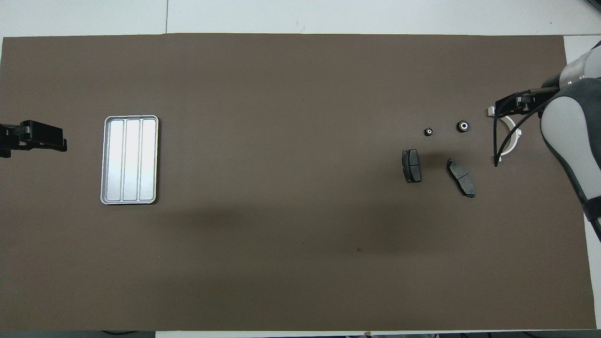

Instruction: Pick bearing gear from pile to tray

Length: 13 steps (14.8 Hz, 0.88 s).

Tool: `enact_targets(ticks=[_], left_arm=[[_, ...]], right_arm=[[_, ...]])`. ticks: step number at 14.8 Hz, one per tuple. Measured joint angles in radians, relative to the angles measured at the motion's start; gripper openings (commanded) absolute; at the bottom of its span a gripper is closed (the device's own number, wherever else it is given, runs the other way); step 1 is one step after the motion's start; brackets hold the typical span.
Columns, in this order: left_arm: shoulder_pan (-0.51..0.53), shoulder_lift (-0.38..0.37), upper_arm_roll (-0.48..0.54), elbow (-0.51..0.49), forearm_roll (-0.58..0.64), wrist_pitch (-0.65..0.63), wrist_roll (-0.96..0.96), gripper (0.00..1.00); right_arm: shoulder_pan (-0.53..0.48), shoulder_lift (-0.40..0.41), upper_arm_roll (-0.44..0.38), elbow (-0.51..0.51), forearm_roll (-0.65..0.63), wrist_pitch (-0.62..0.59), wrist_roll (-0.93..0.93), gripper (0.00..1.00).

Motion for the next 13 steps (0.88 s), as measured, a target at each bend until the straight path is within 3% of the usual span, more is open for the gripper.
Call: enact_targets(ticks=[9, 13], left_arm=[[0.001, 0.000, 0.003, 0.000, 0.000, 0.000, 0.000, 1.00], [0.000, 0.000, 0.003, 0.000, 0.000, 0.000, 0.000, 1.00]], right_arm=[[0.005, 0.235, 0.004, 0.004, -0.005, 0.271, -0.027, 0.93], [0.019, 0.267, 0.005, -0.005, -0.005, 0.289, -0.031, 0.93]])
